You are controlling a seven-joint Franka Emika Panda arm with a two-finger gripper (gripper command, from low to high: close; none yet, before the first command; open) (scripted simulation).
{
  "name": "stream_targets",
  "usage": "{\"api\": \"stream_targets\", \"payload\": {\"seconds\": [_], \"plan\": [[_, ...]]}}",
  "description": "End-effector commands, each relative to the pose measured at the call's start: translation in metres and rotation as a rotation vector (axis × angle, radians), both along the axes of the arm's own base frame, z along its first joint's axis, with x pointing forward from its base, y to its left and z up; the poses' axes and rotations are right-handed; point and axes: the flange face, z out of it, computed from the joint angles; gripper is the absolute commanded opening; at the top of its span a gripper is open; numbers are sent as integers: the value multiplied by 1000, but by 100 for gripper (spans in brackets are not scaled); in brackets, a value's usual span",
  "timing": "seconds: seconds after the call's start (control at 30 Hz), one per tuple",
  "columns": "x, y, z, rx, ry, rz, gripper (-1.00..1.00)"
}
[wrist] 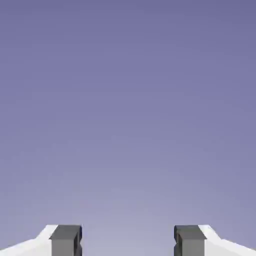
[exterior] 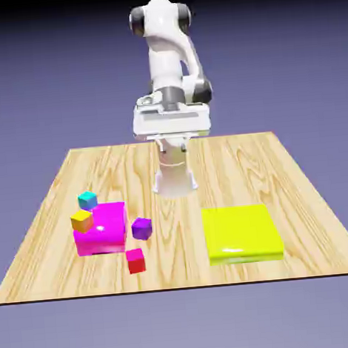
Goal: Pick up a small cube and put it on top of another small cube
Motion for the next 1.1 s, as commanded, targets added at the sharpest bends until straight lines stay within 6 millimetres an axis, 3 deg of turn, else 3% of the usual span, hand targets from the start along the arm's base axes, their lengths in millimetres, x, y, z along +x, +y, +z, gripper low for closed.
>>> {"api": "stream_targets", "payload": {"seconds": [0.0,0.23,0.43,0.73,0.77,0.93,0.97,1.0,1.07], "plan": [[7,-4,-9,-21,42,1,0],[50,-41,-79,-120,338,20,0],[71,-79,-148,-143,590,57,0],[75,-133,-255,-77,924,148,0],[75,-133,-255,-77,924,148,0],[67,-135,-324,-77,924,148,0],[67,-135,-324,-77,924,148,-100],[67,-135,-324,-77,924,148,-100],[72,-135,-294,-77,924,147,-100]]}}
